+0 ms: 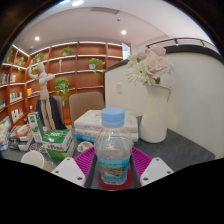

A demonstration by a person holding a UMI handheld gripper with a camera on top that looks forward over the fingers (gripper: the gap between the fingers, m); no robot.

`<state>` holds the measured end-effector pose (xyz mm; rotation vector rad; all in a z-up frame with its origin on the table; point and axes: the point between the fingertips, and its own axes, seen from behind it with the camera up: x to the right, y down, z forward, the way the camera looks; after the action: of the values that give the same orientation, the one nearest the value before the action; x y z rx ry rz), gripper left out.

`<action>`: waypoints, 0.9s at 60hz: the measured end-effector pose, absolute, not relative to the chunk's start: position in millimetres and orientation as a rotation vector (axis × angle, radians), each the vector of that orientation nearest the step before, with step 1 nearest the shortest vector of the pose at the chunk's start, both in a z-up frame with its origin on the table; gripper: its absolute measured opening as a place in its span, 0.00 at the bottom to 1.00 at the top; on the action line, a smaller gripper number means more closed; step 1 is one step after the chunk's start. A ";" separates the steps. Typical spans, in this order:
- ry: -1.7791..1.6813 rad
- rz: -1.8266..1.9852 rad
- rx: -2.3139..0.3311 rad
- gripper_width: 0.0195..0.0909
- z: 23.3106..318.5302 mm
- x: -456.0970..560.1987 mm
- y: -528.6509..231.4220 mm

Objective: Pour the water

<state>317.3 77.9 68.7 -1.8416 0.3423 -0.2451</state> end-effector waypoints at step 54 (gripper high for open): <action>0.115 -0.130 -1.823 0.92 153.0 158.4 -100.2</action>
<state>158.4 -100.2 153.0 -1.8233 0.1148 -0.1303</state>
